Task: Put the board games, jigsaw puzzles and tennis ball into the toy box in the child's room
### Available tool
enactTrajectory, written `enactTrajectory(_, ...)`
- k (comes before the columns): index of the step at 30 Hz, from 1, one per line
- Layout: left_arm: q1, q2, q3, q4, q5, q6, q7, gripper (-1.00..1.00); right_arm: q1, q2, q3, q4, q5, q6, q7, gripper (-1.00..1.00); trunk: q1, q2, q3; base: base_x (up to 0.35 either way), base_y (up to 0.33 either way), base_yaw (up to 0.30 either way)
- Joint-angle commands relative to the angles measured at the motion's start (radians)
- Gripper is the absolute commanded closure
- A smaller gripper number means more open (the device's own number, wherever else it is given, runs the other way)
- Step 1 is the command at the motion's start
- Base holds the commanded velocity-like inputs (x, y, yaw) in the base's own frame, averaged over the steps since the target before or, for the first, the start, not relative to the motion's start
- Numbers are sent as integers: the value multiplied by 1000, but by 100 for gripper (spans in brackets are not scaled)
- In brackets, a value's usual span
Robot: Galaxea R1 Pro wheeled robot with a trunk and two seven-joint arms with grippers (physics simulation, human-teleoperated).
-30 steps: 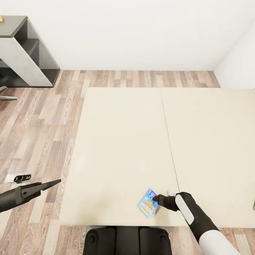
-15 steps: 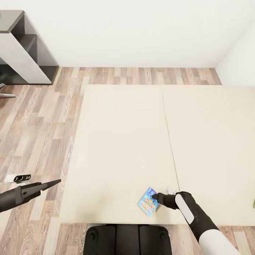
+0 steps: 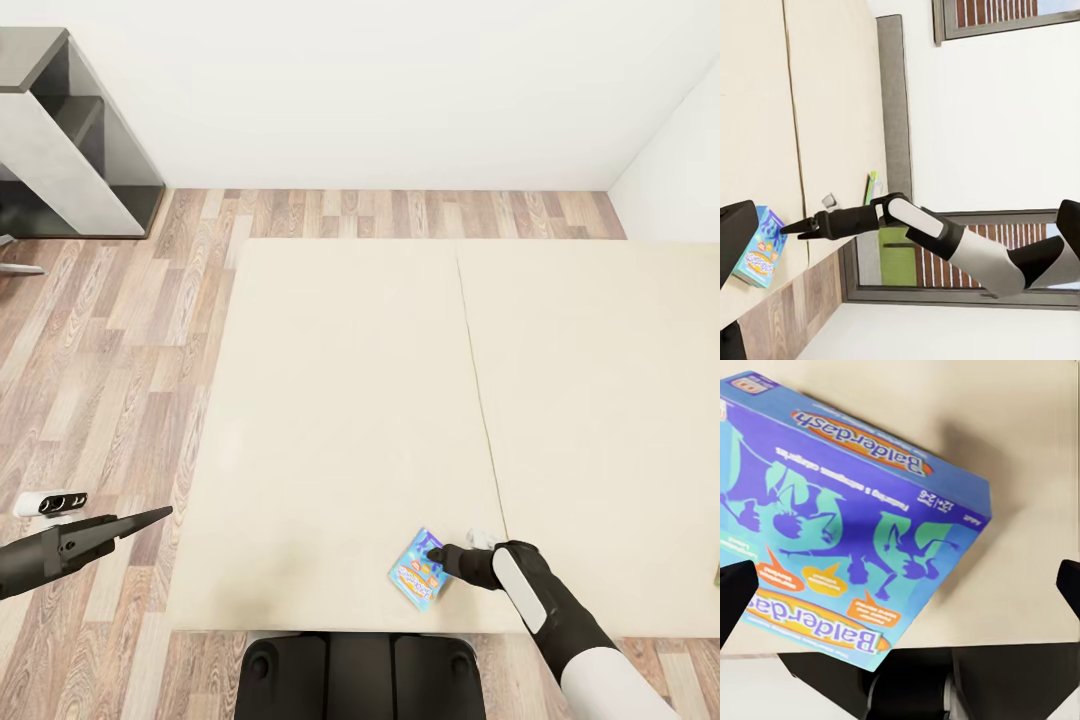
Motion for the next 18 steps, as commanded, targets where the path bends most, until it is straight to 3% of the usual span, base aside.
enactTrajectory(1, 0, 0, 0, 0, -1, 11, -4, -100, -1, -2, 4, -3, -9, 4, -8, -100, 1, -2, -1, 0, 0, 0)
enactTrajectory(18, 0, 0, -1, 0, -1, 11, -4, -100, -6, -5, -4, -31, -13, 4, 18, -100, 1, -2, -2, 0, 0, 0)
